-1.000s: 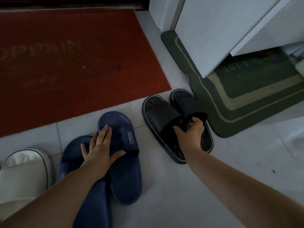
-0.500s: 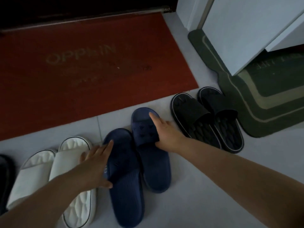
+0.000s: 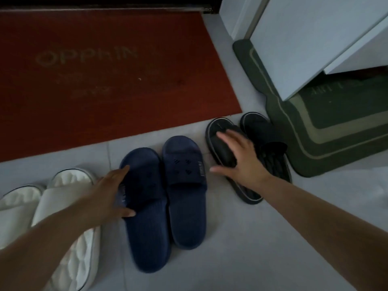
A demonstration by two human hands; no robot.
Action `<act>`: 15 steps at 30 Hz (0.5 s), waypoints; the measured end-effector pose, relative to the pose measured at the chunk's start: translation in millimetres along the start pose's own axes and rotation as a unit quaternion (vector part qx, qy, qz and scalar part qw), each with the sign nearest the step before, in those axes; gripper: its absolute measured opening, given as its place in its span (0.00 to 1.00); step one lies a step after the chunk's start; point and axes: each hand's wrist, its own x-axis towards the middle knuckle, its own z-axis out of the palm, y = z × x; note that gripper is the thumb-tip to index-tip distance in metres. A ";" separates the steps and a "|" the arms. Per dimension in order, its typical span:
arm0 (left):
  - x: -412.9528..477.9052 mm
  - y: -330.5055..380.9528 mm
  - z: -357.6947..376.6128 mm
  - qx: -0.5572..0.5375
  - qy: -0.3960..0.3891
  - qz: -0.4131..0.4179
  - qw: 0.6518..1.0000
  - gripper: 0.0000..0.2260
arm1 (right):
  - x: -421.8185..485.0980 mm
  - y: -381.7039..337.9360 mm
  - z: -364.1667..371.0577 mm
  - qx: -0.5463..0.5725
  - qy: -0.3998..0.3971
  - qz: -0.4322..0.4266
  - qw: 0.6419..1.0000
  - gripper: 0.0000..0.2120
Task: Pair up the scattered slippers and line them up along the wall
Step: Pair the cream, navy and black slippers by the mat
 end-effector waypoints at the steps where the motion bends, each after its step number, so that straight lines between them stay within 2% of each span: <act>1: 1.1 -1.4 0.8 -0.009 0.000 -0.001 1.000 0.52 | 0.9 12.7 -12.5 -0.012 0.060 0.028 0.998 0.42; 2: 3.2 -2.4 1.7 -0.013 -0.001 -0.002 1.000 0.53 | 3.8 25.4 -25.0 -0.046 0.088 0.053 0.994 0.42; 3: 5.5 -3.4 2.6 -0.018 -0.002 -0.005 1.000 0.53 | 8.1 37.6 -36.4 -0.094 0.079 0.071 0.990 0.43; 6: 11.0 -8.8 5.0 -0.044 0.004 -0.023 0.999 0.54 | 27.8 58.2 -55.0 -0.193 -0.052 0.088 0.976 0.47; 11: 13.4 -25.3 6.8 -0.080 0.016 -0.031 0.996 0.56 | 68.6 48.4 -47.5 -0.248 -0.217 0.054 0.943 0.46; 15: 18.8 -47.1 15.2 -0.116 0.032 -0.028 0.992 0.55 | 73.1 48.4 -46.6 -0.261 -0.241 0.060 0.933 0.43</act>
